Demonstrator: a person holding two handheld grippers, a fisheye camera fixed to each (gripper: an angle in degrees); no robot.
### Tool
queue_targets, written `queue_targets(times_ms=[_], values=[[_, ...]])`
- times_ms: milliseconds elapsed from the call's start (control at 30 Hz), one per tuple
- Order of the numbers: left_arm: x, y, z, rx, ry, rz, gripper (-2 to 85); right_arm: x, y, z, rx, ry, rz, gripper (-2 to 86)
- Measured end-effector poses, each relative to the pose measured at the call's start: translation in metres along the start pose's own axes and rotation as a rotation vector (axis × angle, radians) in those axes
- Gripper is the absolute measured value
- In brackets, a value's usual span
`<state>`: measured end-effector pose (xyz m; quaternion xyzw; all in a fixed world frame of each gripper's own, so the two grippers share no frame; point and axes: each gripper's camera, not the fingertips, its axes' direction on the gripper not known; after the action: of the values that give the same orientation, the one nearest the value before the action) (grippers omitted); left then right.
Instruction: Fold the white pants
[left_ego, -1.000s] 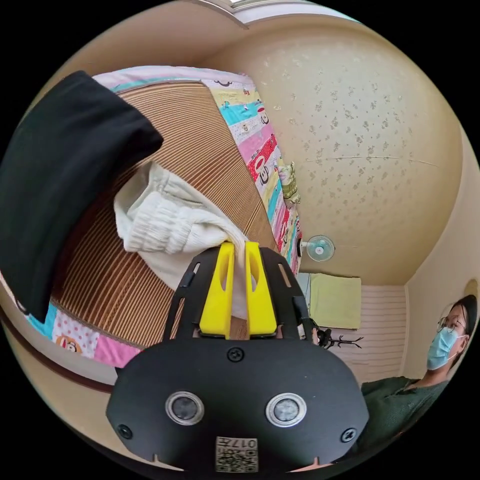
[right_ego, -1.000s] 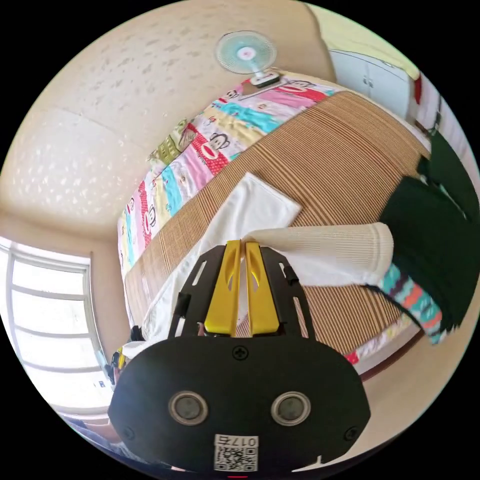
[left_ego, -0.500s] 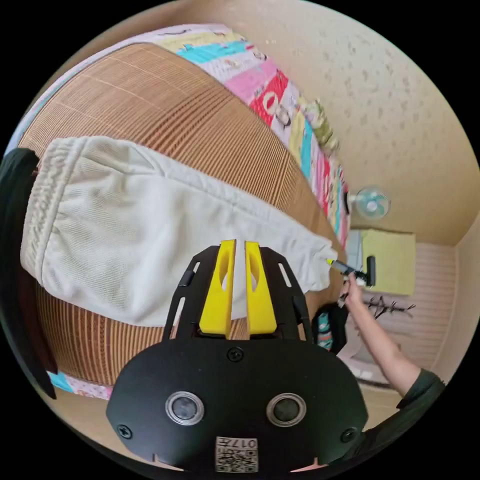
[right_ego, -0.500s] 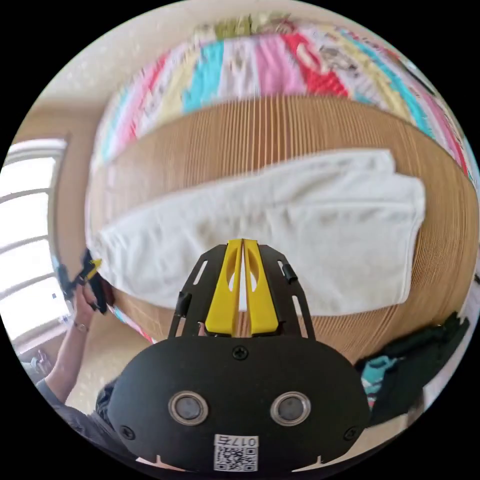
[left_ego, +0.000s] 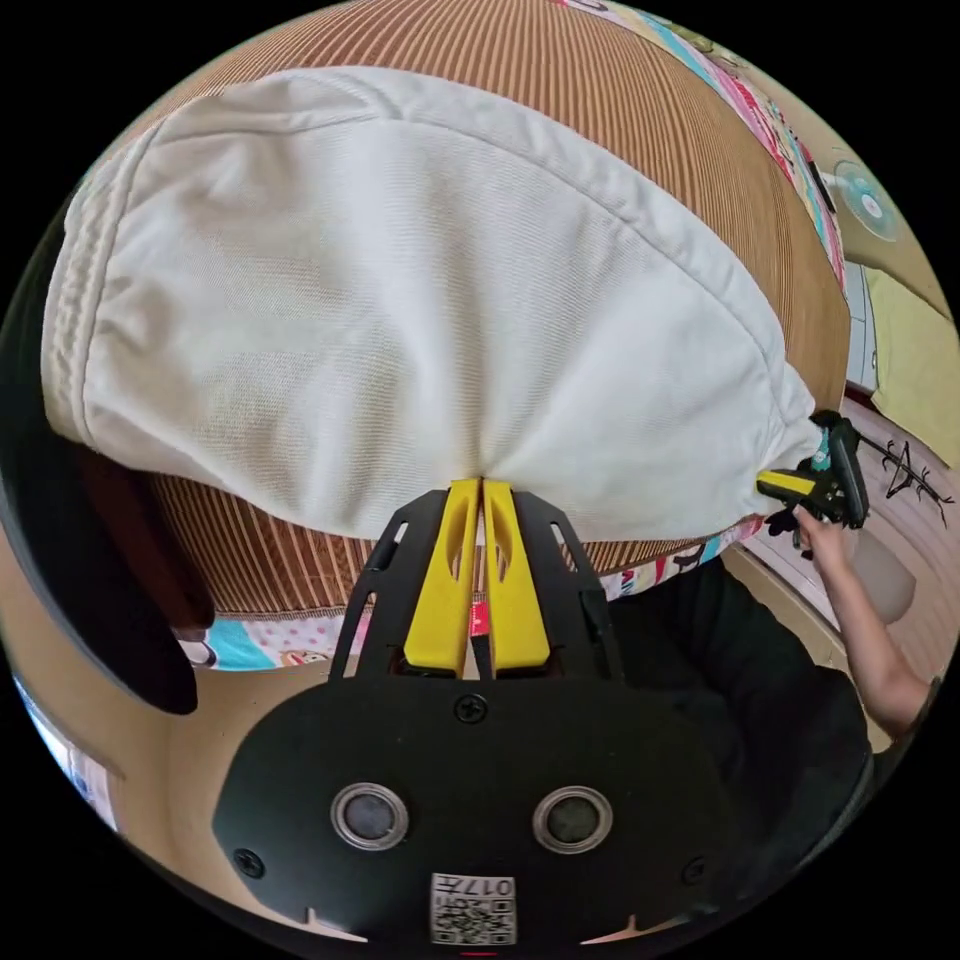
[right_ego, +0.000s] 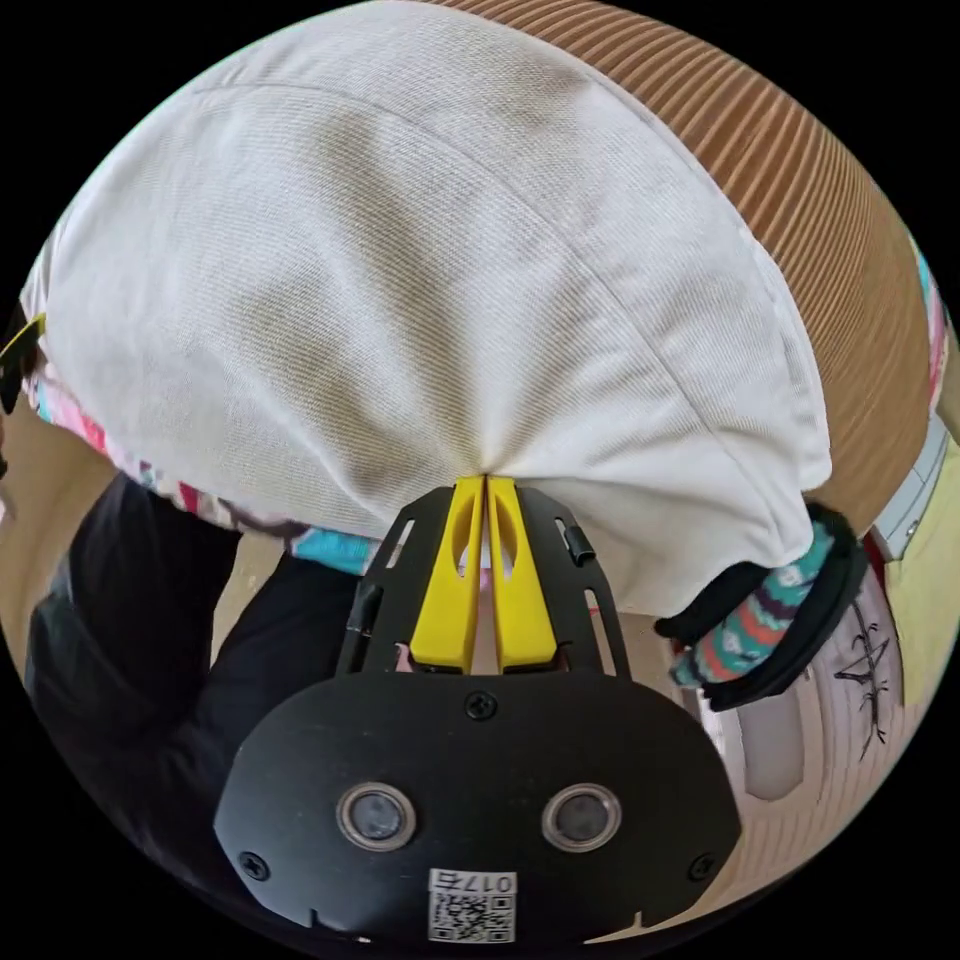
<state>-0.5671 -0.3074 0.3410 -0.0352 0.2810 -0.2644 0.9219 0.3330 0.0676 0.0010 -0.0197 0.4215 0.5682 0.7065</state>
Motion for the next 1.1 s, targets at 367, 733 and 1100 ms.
queue_targets(times_ms=[367,733,1100], values=[[0.04,0.023,-0.001,0.044,0.088,0.06,-1.0,0.219,0.16,0.055,0.539,-1.036,0.854,12.2],[0.071,0.023,0.023,-0.06,0.0,0.115,-1.0,0.297,0.125,0.079,0.236,-0.994,0.722,3.6],[0.017,0.033,0.024,0.058,0.212,-0.133,4.2,0.309,0.159,0.09,0.537,-1.049,0.786,6.6]])
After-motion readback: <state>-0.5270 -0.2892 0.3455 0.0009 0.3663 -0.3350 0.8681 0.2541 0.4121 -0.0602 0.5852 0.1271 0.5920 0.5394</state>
